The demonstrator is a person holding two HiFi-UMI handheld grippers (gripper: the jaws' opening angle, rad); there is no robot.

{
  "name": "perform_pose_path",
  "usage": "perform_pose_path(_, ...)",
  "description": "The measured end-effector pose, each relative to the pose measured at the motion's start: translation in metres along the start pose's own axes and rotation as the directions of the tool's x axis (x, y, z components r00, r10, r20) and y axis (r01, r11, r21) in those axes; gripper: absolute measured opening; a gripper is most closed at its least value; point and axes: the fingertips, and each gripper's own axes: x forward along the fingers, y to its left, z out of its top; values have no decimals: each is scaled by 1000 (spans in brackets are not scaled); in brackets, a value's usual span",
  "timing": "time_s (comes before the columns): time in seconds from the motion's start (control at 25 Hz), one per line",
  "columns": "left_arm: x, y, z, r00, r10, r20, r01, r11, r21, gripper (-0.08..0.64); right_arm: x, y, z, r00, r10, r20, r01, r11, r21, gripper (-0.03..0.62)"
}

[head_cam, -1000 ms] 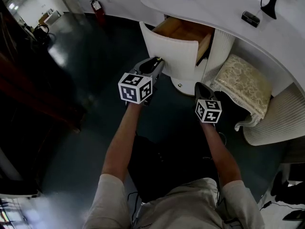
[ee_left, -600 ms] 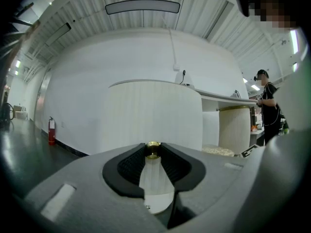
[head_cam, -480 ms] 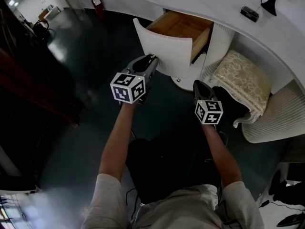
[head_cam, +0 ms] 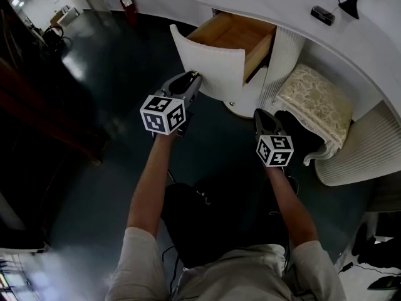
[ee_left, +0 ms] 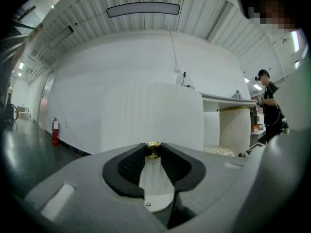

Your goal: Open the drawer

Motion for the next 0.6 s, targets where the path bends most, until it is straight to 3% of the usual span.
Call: perform_pose_path(0.6,-24,-2,-2,1000,1,-2,-1,1000,4,106,-1,13,4,999,31,20,-31,999,20,15)
